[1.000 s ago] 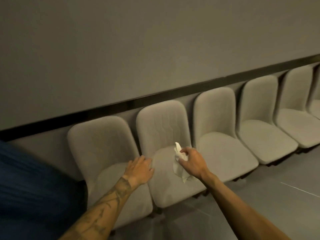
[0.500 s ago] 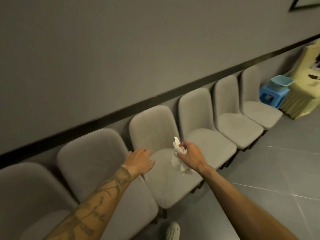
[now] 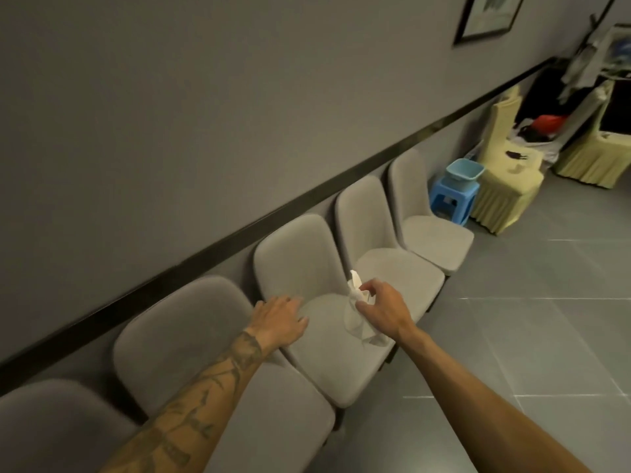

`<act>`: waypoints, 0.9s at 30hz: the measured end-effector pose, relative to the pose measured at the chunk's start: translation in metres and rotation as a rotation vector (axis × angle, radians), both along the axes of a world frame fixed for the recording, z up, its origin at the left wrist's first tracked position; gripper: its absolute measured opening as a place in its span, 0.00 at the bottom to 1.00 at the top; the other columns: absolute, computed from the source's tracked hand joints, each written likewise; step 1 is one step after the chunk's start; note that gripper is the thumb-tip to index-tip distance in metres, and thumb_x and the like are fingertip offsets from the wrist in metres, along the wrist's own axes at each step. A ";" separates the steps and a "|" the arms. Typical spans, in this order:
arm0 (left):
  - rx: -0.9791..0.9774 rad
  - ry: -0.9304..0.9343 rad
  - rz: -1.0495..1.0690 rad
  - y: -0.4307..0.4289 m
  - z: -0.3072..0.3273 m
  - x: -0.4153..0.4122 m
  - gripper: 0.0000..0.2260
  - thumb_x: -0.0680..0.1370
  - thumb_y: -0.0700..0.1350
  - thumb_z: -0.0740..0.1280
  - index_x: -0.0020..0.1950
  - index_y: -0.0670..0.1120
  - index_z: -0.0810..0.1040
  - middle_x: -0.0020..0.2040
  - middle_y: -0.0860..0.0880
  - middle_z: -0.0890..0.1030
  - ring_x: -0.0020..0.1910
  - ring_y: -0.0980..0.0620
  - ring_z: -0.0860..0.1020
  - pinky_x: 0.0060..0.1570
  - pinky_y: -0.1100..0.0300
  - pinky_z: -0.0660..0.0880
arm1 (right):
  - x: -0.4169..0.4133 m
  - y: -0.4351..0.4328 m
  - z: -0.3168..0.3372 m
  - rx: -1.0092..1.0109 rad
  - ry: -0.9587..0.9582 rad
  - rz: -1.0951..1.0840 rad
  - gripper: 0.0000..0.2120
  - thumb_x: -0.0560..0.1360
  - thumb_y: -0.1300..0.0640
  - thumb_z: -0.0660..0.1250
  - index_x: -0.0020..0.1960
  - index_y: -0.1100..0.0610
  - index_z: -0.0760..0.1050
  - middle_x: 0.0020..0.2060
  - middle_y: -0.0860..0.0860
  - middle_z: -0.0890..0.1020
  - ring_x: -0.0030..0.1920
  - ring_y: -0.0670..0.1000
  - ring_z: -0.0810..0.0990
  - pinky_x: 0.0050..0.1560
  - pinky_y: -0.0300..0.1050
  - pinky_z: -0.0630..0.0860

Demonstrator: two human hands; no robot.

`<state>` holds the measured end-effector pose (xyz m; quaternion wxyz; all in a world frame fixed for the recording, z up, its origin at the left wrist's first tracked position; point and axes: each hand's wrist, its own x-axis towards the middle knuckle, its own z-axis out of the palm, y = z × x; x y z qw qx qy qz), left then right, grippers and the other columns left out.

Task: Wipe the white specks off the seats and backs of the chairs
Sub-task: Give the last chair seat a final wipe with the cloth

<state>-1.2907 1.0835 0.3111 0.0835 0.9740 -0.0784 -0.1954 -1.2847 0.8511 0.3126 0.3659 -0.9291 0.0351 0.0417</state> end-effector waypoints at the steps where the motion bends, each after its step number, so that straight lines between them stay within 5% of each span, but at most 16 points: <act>1: 0.002 -0.001 0.000 -0.018 -0.002 0.018 0.27 0.85 0.59 0.58 0.82 0.50 0.63 0.79 0.46 0.67 0.77 0.42 0.66 0.75 0.45 0.62 | 0.018 -0.019 -0.002 0.005 0.001 -0.005 0.15 0.74 0.53 0.72 0.58 0.56 0.78 0.49 0.49 0.80 0.48 0.50 0.78 0.49 0.44 0.74; 27: -0.063 -0.011 0.003 -0.510 -0.003 0.482 0.27 0.84 0.60 0.58 0.81 0.50 0.64 0.80 0.45 0.67 0.78 0.43 0.65 0.75 0.49 0.61 | 0.472 -0.506 0.009 -0.002 -0.044 -0.043 0.15 0.75 0.51 0.72 0.60 0.53 0.77 0.52 0.49 0.80 0.48 0.48 0.77 0.46 0.43 0.73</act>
